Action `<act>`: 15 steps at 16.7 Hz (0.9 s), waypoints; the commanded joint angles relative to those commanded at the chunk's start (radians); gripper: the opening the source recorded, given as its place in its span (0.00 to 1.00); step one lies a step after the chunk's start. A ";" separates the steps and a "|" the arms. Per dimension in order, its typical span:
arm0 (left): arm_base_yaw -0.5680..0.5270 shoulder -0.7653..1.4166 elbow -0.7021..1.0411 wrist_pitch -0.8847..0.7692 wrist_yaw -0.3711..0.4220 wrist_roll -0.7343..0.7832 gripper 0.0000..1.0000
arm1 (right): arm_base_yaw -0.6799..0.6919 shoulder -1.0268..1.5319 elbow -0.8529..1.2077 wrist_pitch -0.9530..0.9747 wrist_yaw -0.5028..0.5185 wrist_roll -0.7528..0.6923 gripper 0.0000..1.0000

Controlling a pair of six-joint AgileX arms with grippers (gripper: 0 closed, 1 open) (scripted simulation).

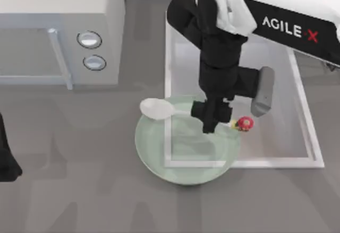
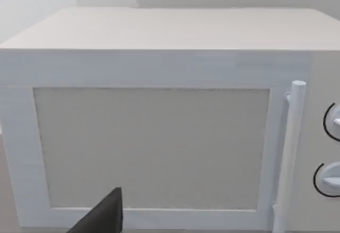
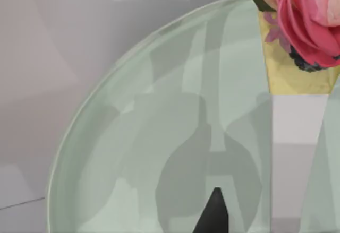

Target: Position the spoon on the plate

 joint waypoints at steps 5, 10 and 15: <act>0.000 0.000 0.000 0.000 0.000 0.000 1.00 | 0.066 0.030 0.061 0.008 0.008 -0.168 0.00; 0.000 0.000 0.000 0.000 0.000 0.000 1.00 | 0.063 0.027 0.059 0.008 0.008 -0.168 0.00; 0.000 0.000 0.000 0.000 0.000 0.000 1.00 | 0.048 0.004 0.054 -0.011 0.022 -0.162 0.00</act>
